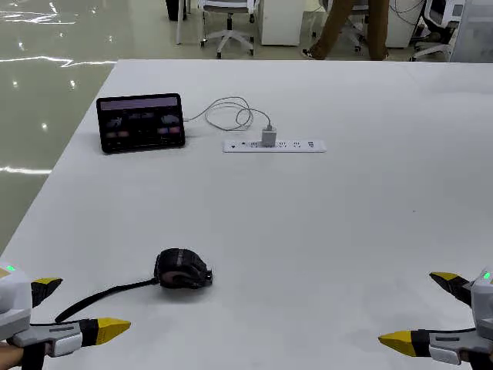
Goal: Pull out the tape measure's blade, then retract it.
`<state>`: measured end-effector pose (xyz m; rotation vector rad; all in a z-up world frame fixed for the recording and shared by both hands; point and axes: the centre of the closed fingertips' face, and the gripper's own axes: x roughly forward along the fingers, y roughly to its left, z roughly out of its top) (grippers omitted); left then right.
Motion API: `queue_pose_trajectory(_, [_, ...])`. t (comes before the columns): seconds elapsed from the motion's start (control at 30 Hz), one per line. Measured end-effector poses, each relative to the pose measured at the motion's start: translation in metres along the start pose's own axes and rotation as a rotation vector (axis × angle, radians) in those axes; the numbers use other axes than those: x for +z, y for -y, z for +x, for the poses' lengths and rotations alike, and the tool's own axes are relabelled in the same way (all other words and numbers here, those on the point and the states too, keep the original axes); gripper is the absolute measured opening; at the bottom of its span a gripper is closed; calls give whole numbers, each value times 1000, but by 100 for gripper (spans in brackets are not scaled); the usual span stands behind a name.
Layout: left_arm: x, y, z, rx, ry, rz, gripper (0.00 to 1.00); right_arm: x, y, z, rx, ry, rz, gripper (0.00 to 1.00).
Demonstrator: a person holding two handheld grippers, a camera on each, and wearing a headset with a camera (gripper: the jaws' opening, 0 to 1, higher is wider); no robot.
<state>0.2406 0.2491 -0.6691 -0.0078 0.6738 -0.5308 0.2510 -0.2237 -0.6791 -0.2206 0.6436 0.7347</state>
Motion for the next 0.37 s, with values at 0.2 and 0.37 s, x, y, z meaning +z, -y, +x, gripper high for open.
queue_pose_trajectory(0.2, [1, 1, 2, -3, 2, -2, 100, -4, -1, 0, 5, -8, 7, 100])
queue_pose_trajectory(0.37, [1, 1, 1, -5, -3, -3, 100, -5, -5, 0, 15, -14, 1, 100])
